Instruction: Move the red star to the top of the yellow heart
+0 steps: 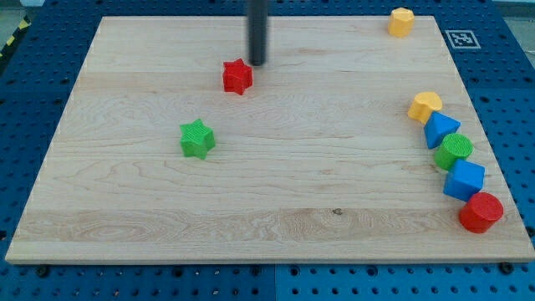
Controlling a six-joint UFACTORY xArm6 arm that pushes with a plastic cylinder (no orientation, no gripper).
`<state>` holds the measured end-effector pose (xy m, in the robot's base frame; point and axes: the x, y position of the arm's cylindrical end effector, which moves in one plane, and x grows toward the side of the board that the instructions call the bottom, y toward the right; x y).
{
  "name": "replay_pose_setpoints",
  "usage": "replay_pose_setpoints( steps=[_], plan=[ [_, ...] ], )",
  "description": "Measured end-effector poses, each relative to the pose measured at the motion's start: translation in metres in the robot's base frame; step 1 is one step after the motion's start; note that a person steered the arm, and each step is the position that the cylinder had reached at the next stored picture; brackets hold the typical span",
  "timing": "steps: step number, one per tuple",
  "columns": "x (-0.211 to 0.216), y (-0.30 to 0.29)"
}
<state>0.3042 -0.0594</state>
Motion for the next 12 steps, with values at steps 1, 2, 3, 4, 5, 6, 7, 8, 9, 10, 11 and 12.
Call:
replay_pose_setpoints(
  steps=[1, 2, 3, 4, 5, 6, 7, 8, 9, 10, 11, 12],
  plan=[
    [0.011, -0.047],
    [0.036, -0.049],
    [0.038, -0.042],
    [0.038, -0.005],
    [0.045, 0.029],
    [0.071, 0.031],
    [0.077, 0.053],
    [0.076, 0.08],
    [0.063, 0.1],
    [0.046, 0.101],
    [0.04, 0.104],
    [0.029, 0.12]
  ],
)
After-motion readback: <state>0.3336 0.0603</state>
